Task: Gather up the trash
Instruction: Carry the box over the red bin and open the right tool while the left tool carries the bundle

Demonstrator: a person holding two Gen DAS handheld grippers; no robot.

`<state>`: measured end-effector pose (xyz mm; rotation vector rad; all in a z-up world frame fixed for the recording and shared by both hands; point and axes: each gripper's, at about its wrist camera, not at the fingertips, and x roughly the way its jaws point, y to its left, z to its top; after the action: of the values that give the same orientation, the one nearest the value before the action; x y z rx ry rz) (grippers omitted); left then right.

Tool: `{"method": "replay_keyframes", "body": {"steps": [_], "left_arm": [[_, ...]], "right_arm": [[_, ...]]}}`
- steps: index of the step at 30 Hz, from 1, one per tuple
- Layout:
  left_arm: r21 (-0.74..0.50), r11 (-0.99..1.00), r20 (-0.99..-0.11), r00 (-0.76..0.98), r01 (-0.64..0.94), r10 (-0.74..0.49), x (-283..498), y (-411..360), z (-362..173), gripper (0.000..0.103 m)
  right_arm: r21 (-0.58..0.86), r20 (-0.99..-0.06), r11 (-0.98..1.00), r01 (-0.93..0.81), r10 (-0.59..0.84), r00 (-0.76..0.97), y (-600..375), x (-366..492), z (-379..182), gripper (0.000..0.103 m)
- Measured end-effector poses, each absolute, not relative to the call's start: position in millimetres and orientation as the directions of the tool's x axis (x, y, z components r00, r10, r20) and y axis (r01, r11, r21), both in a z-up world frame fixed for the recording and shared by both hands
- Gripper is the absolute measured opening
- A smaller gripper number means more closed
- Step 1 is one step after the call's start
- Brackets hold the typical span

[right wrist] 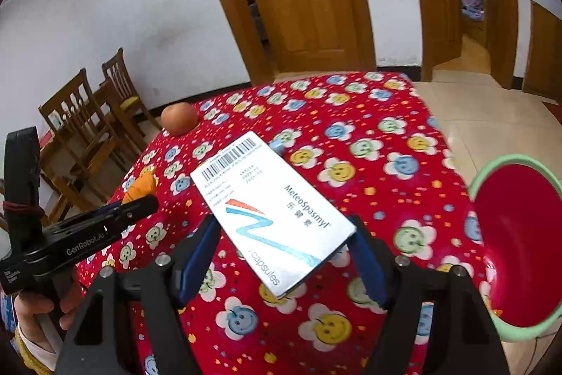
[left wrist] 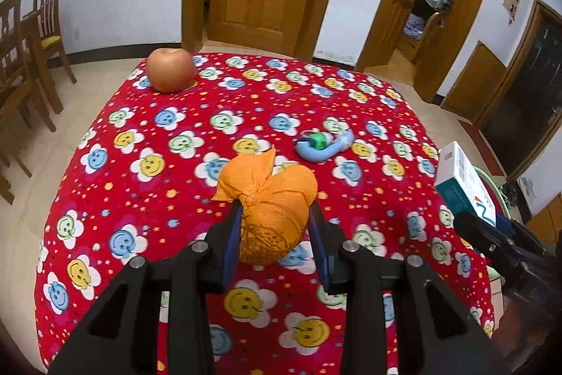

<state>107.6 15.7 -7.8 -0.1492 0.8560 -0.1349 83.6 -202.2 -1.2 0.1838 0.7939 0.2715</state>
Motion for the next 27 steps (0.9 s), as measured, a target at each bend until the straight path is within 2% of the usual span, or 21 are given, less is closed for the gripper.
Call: {"method": "replay_keyframes", "body": {"steps": [14, 27], "left_arm": [[-0.178, 0.967, -0.715, 0.651, 0.183, -0.255, 109, -41, 12, 0.036], [-0.173, 0.936, -0.707, 0.622, 0.307, -0.335, 113, -98, 19, 0.036]], "right_arm": [[0.272, -0.645, 0.962, -0.029, 0.204, 0.737, -267, 58, 12, 0.075], [0.275, -0.652, 0.95, 0.148, 0.07, 0.755, -332, 41, 7, 0.074]]}}
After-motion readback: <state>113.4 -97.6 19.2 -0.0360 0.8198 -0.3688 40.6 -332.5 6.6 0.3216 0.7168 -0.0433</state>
